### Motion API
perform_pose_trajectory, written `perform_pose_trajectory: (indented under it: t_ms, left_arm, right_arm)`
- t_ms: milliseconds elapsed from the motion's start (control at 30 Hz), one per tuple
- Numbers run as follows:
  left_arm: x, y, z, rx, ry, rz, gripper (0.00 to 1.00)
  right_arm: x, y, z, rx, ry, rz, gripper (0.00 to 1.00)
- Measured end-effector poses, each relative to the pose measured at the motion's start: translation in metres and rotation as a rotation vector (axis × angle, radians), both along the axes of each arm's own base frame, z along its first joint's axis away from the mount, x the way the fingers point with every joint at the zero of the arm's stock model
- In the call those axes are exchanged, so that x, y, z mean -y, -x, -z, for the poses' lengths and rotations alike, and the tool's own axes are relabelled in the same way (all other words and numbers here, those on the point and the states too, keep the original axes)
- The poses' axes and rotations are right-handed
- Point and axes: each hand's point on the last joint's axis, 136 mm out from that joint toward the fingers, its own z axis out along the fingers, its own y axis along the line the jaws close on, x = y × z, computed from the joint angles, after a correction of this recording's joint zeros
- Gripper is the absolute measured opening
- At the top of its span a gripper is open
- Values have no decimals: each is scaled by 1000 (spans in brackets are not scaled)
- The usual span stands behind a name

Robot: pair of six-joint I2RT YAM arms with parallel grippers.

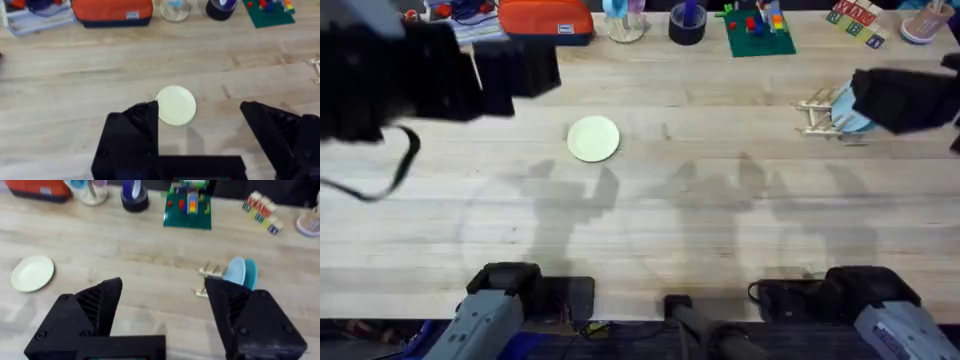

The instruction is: Pick up the plates from the table one by one and place each into a slot on the dish rack.

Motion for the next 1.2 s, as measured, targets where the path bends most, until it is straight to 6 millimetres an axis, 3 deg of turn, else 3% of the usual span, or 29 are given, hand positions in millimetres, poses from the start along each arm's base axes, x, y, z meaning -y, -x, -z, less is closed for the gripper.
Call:
perform_pose_trajectory:
  t_ms: [300,433,733,1067,1133,1167,1200]
  left_arm:
    - [0,-19,-18,-200,23,-20,993]
    - [0,-26,-21,-256,24,-22,994]
    - [0,-42,5,-399,18,-19,994]
    - [0,-43,13,-438,6,-7,996]
    - [0,-43,14,-439,6,-6,945]
    - [0,-42,14,-443,7,-7,873]
    - [0,-41,15,-448,6,-6,733]
  right_arm:
    - [0,-22,-15,-178,4,-4,992]
    - [0,-29,-13,-259,3,-4,991]
    - [-1,-48,10,-399,-4,-9,991]
    - [-1,-55,5,-365,-4,-10,992]
    - [-1,-55,5,-365,-4,-10,992]
    - [-1,-55,5,-365,-4,-10,994]
    - [-1,-55,4,-365,-4,-10,994]
